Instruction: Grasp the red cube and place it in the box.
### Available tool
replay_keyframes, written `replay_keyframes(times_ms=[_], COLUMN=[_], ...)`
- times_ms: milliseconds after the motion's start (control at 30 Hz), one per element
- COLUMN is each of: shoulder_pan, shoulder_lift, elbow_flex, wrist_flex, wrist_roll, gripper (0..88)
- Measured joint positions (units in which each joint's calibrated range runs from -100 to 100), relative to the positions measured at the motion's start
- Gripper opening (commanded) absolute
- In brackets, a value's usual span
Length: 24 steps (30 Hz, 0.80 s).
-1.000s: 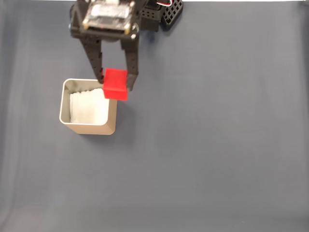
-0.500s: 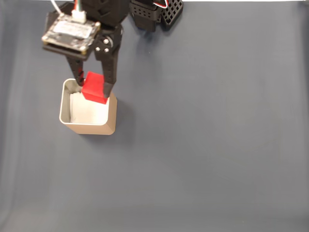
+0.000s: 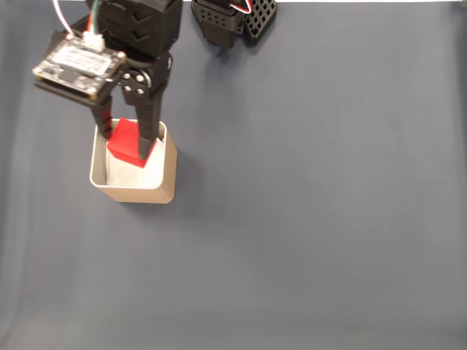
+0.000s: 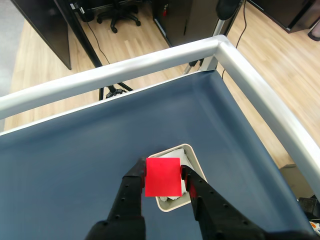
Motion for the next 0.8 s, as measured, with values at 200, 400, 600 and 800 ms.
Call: replay_keyframes(times_ms=[200,400,600,800], shoulder_pan=[1.20,2.10,3.01,3.01], shoulder_lift=[1.34,1.43,0.98,0.36], elbow_flex=[0.00,0.00,0.36,1.46], wrist_flex=[-0.81,-0.81,-0.81,-0.81], wrist_roll=[0.00,0.00,-0.54,-0.54], gripper=[0.2,0.2,0.2,0.2])
